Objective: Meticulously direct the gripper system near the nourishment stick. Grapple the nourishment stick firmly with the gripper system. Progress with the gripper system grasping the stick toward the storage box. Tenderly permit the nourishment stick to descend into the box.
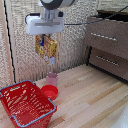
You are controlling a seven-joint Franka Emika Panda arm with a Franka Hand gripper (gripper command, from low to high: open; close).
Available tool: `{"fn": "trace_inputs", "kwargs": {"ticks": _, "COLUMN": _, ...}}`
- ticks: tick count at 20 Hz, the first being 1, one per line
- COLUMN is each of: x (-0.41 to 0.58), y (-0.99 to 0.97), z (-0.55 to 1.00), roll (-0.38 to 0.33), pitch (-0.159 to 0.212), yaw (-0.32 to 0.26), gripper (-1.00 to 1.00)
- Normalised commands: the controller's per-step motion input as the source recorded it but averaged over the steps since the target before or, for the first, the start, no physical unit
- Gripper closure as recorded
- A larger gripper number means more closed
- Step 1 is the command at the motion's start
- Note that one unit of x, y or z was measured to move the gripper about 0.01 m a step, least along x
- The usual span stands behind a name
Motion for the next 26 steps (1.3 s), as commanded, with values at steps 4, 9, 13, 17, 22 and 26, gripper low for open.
{"fn": "trace_inputs", "kwargs": {"ticks": 4, "x": -0.181, "y": 0.95, "z": 0.16, "roll": -0.001, "pitch": 0.0, "yaw": 0.0, "gripper": 1.0}}
{"fn": "trace_inputs", "kwargs": {"ticks": 9, "x": -0.331, "y": 0.93, "z": 0.03, "roll": -0.011, "pitch": 0.04, "yaw": 0.0, "gripper": 1.0}}
{"fn": "trace_inputs", "kwargs": {"ticks": 13, "x": -0.364, "y": 0.92, "z": -0.24, "roll": -0.014, "pitch": 0.133, "yaw": 0.001, "gripper": 1.0}}
{"fn": "trace_inputs", "kwargs": {"ticks": 17, "x": -0.161, "y": 0.59, "z": -0.47, "roll": -0.015, "pitch": 0.107, "yaw": 0.034, "gripper": 1.0}}
{"fn": "trace_inputs", "kwargs": {"ticks": 22, "x": 0.0, "y": 0.08, "z": -0.51, "roll": -0.04, "pitch": 0.032, "yaw": 0.046, "gripper": -1.0}}
{"fn": "trace_inputs", "kwargs": {"ticks": 26, "x": 0.032, "y": 0.0, "z": 0.02, "roll": -0.071, "pitch": 0.045, "yaw": 0.029, "gripper": -1.0}}
